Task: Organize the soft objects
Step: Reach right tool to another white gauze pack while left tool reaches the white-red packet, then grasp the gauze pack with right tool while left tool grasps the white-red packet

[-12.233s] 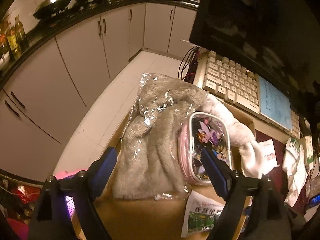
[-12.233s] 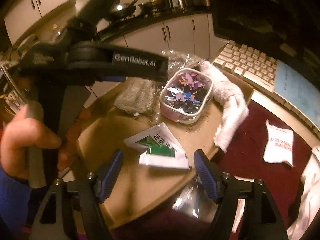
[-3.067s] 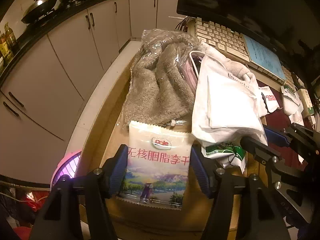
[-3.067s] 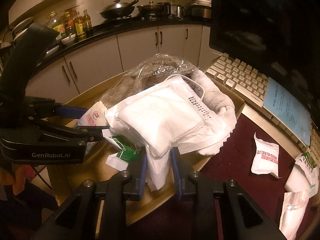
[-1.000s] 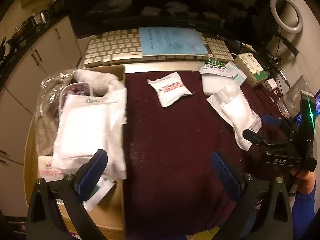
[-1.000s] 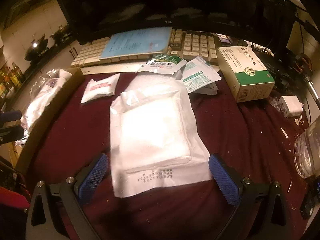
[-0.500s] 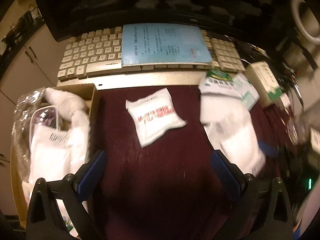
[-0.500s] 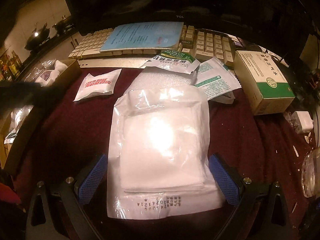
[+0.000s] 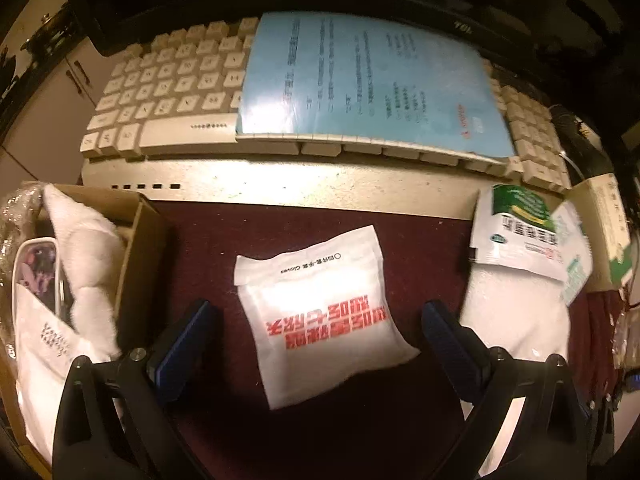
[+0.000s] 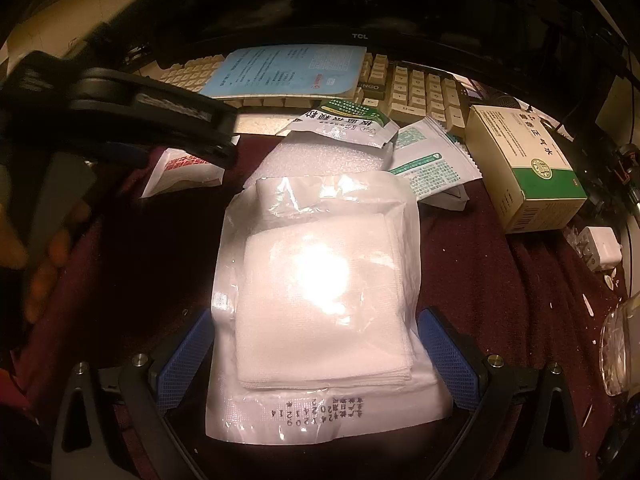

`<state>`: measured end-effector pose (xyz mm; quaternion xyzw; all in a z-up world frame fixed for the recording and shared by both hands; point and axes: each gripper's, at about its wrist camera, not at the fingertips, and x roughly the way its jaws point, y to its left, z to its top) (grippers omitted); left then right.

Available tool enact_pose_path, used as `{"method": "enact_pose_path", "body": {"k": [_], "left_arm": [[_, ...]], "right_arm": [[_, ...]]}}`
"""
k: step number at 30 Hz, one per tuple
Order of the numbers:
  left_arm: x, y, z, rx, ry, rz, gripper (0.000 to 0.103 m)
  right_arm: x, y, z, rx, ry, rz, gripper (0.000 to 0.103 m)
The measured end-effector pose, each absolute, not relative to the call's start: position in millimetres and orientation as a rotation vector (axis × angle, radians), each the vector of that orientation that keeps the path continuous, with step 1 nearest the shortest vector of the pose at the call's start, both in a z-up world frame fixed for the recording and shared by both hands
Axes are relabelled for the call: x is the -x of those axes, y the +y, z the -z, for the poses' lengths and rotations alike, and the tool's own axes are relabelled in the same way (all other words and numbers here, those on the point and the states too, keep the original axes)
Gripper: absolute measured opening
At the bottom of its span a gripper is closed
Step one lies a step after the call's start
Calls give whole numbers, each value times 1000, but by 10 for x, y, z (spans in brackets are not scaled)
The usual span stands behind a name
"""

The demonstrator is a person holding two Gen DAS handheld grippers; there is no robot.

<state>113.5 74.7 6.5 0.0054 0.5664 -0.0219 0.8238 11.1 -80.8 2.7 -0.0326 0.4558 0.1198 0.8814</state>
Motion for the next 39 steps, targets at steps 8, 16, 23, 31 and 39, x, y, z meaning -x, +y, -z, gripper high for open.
{"method": "enact_pose_path", "body": {"k": [8, 16, 23, 31, 39], "left_arm": [[-1102, 677, -16, -69, 1162, 46, 99], [-936, 505, -115, -102, 1134, 104, 71], [-473, 457, -115, -141, 1127, 183, 70], [231, 530, -106, -200, 1095, 278, 71], [566, 725, -69, -194, 1097, 330, 70]], "right_arm": [[-95, -807, -36, 81, 938, -220, 92], [-28, -838, -66, 63, 926, -201, 77], [49, -931, -112, 14, 917, -209, 70], [117, -997, -141, -15, 907, -208, 64], [164, -1026, -180, -42, 901, -211, 59]]}}
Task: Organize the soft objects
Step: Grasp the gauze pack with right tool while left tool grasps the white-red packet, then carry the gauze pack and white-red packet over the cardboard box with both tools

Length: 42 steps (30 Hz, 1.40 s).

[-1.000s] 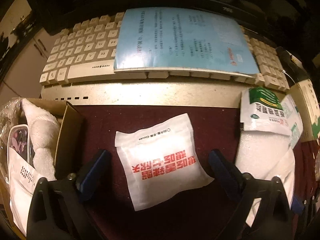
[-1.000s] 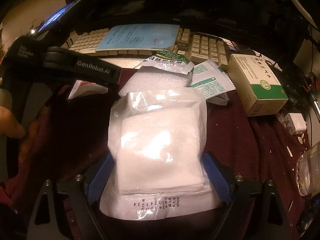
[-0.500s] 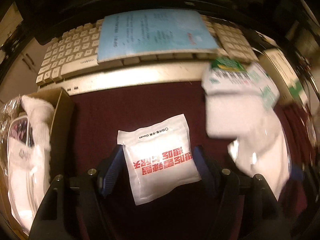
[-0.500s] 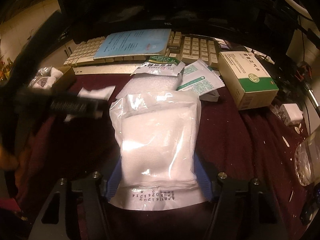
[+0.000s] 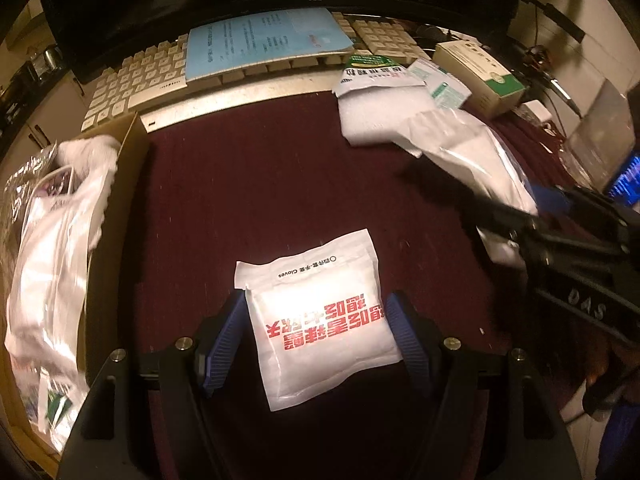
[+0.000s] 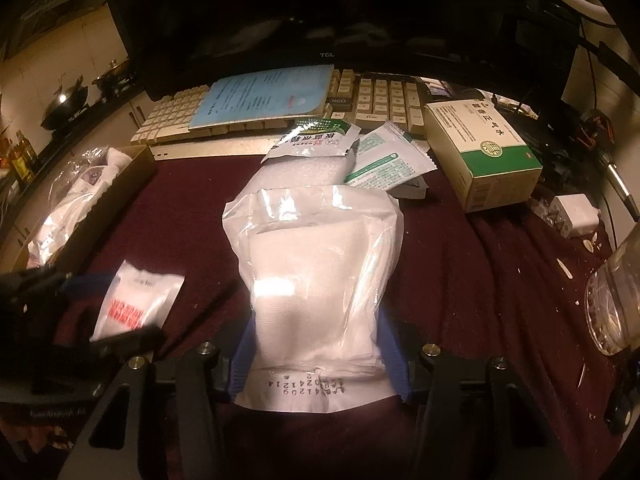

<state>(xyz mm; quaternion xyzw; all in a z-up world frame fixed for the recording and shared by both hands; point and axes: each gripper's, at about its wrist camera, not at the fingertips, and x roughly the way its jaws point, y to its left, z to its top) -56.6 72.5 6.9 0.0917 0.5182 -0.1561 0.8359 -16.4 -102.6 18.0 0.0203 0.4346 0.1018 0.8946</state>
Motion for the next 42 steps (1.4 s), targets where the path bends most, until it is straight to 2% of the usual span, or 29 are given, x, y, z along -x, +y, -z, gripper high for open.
{"method": "enact_pose_path", "body": {"k": [5, 10, 15, 19, 42], "left_arm": [[499, 740, -141, -191, 1094, 333, 72], [419, 676, -104, -188, 1097, 321, 78], [455, 678, -94, -198, 1079, 319, 78], [481, 710, -115, -185, 1061, 311, 68], [700, 925, -544, -147, 1027, 362, 66]], "right_arm": [[197, -1007, -212, -48, 893, -219, 59], [218, -977, -235, -42, 891, -223, 59], [233, -982, -272, -43, 884, -224, 59], [236, -992, -292, -49, 877, -226, 59], [313, -839, -492, -25, 840, -262, 59]]}}
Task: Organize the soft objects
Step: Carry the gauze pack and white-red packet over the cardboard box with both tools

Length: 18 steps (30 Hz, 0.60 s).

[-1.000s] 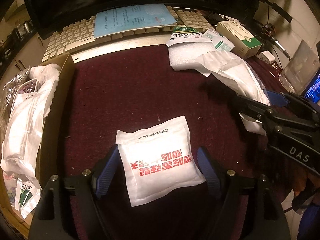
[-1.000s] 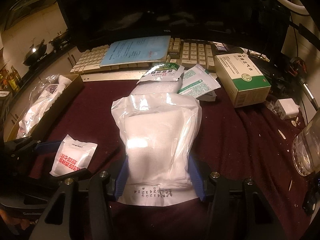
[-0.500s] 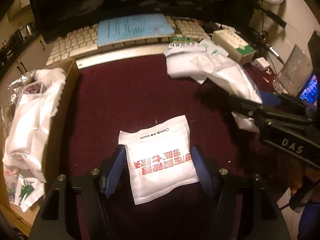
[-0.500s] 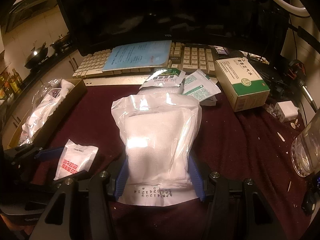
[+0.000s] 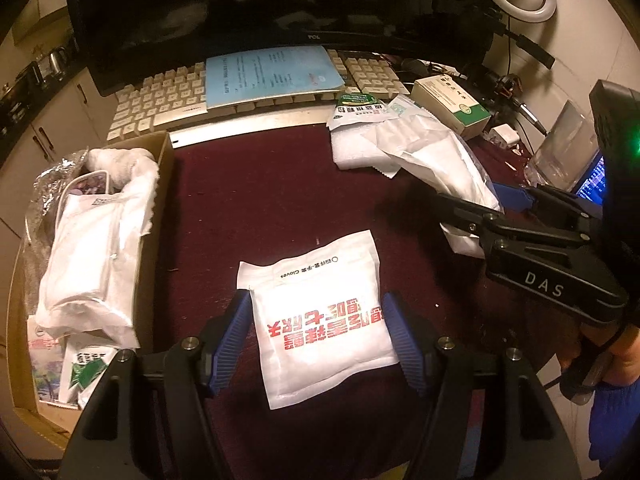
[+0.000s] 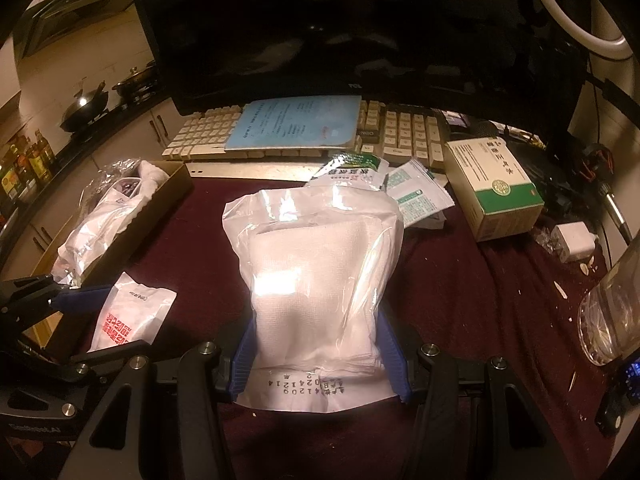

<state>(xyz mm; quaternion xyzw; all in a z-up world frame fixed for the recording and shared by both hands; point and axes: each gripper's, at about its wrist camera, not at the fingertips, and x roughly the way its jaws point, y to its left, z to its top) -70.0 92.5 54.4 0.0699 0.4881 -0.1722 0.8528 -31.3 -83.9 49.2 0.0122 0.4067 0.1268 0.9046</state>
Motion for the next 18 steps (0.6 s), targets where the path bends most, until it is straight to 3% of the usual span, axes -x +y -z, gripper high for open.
{"method": "enact_pose_path", "body": {"k": [18], "left_arm": [[847, 1284, -779, -129, 1003, 329, 66]], "right_arm": [[318, -492, -593, 18, 827, -338, 59]]}}
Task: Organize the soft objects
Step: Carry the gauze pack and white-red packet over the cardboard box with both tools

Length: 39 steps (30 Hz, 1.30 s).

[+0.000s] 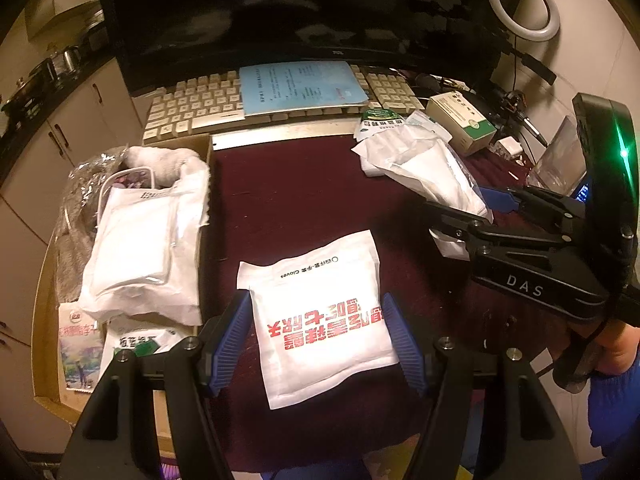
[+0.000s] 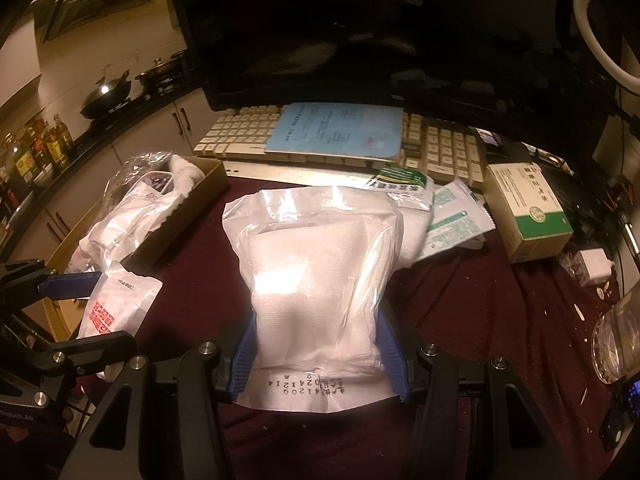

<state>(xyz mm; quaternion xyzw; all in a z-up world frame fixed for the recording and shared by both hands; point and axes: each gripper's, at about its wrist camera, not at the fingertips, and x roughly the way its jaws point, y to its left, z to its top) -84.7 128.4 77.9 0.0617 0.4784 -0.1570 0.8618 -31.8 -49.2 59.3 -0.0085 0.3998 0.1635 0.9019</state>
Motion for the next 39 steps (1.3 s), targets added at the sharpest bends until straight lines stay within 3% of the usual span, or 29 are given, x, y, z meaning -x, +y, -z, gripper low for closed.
{"method": "enact_pose_path", "body": {"k": [24, 39], "left_arm": [[924, 1814, -1006, -84, 992, 251, 66], [873, 2613, -1009, -4, 1009, 101, 66]], "right_arm": [[318, 49, -774, 88, 811, -432, 59], [383, 453, -816, 133, 803, -501, 59]]}}
